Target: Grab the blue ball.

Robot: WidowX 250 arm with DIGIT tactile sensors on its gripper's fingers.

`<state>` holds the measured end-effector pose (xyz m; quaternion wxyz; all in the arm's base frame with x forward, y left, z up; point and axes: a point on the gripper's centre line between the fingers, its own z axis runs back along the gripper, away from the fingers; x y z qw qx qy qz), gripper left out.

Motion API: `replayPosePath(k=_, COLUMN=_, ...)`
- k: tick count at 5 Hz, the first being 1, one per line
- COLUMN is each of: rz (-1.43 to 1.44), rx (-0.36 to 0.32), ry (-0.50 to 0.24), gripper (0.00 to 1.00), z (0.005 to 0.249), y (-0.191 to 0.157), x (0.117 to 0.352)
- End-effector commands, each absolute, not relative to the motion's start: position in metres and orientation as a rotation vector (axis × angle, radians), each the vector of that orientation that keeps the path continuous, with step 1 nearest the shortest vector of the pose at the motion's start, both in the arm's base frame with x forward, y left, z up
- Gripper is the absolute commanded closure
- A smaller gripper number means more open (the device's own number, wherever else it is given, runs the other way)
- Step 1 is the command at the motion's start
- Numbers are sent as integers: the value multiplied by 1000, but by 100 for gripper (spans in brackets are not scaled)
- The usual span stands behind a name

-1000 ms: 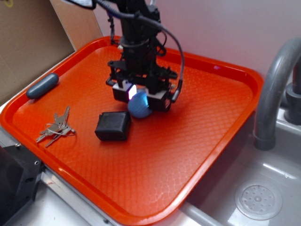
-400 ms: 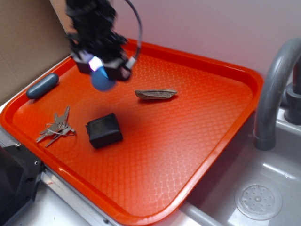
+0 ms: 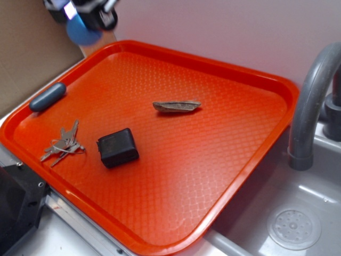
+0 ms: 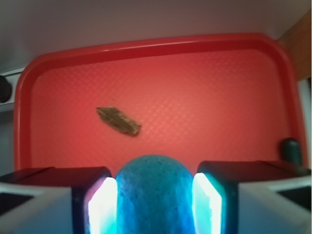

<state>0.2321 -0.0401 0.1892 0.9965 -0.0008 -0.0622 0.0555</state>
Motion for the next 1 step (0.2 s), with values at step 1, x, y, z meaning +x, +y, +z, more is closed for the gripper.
replayPosePath(k=1, rz=122, rx=14, ry=-138, gripper=100, z=197, y=-44, x=243)
